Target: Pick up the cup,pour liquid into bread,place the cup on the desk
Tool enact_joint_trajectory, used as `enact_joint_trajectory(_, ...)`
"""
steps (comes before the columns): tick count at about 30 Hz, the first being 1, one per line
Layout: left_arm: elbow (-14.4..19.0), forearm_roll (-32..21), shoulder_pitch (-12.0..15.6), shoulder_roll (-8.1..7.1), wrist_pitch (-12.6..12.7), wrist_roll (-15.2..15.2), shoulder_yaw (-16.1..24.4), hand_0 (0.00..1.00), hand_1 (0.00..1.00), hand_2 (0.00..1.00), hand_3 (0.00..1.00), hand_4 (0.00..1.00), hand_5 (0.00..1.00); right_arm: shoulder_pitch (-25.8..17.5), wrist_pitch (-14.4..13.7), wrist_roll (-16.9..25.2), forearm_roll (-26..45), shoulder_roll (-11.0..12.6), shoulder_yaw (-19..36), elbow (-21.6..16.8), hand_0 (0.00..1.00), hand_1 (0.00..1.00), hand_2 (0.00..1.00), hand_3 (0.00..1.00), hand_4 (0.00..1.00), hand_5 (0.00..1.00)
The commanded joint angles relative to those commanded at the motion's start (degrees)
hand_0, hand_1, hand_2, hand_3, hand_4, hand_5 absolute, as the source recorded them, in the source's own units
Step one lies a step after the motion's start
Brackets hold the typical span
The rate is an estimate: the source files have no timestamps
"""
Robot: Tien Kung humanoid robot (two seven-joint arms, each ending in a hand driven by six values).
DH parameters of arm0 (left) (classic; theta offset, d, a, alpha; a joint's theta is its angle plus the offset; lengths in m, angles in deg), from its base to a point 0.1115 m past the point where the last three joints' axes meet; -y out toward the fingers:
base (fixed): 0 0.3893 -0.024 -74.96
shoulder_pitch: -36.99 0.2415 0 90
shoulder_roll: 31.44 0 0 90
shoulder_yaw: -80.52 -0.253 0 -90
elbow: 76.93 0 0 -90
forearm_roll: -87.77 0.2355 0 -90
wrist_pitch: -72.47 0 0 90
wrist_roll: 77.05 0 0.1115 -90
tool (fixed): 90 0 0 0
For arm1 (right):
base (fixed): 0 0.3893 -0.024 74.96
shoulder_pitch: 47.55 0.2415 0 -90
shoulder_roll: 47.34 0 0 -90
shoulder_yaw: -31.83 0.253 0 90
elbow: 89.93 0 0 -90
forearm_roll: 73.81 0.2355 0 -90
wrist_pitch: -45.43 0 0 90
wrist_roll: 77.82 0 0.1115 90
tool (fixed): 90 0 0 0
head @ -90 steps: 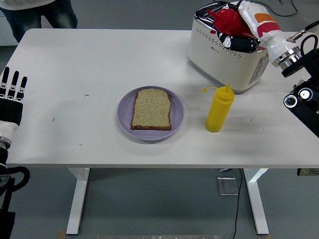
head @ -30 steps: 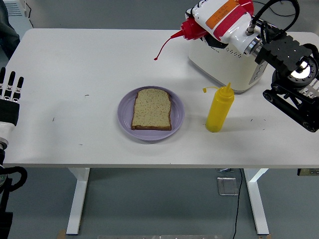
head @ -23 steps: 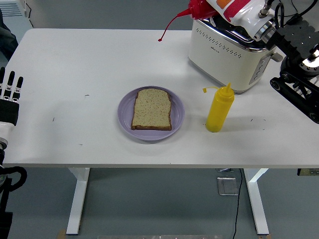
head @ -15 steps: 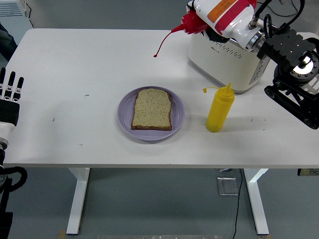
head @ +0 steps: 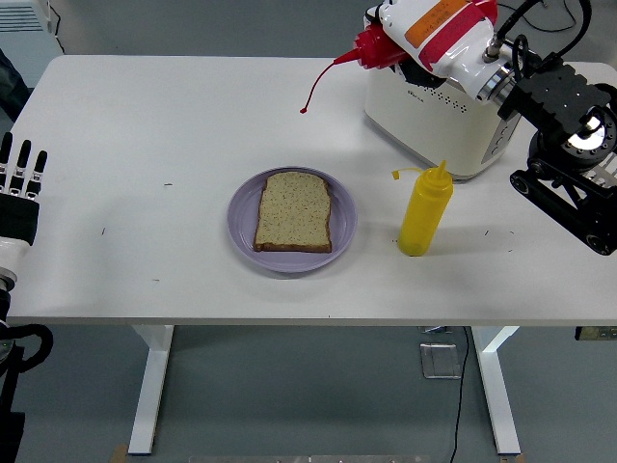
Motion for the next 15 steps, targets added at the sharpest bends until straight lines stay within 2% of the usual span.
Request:
enact_joint_trajectory(11, -0.2, 0.1, 0.1, -0.01, 0.0, 0.0, -0.2, 0.799, 0.804, 0.842, 0.751, 0.541, 0.998, -4.2, 2.7, -3.2, 23.8, 0.5, 11.3, -7.4, 0.190, 0.211, 0.326, 0.432, 0.378, 0.099)
enact_joint_trajectory(13, -0.2, 0.1, 0.1, -0.02, 0.0, -0.1, -0.2, 0.799, 0.804, 0.842, 0.751, 0.540, 0.998, -5.2, 4.1, -3.3, 28.2, 0.8, 13.4, -8.7, 0.191, 0.218, 0.326, 0.430, 0.378, 0.101)
enact_joint_trajectory(15, -0.1, 0.4, 0.1, -0.08, 0.1, -0.2, 0.1, 0.799, 0.804, 0.842, 0.751, 0.540, 0.998, -6.5, 7.4, -2.6, 32.9, 1.6, 16.4, -10.3, 0.191, 0.218, 0.326, 0.430, 0.378, 0.101)
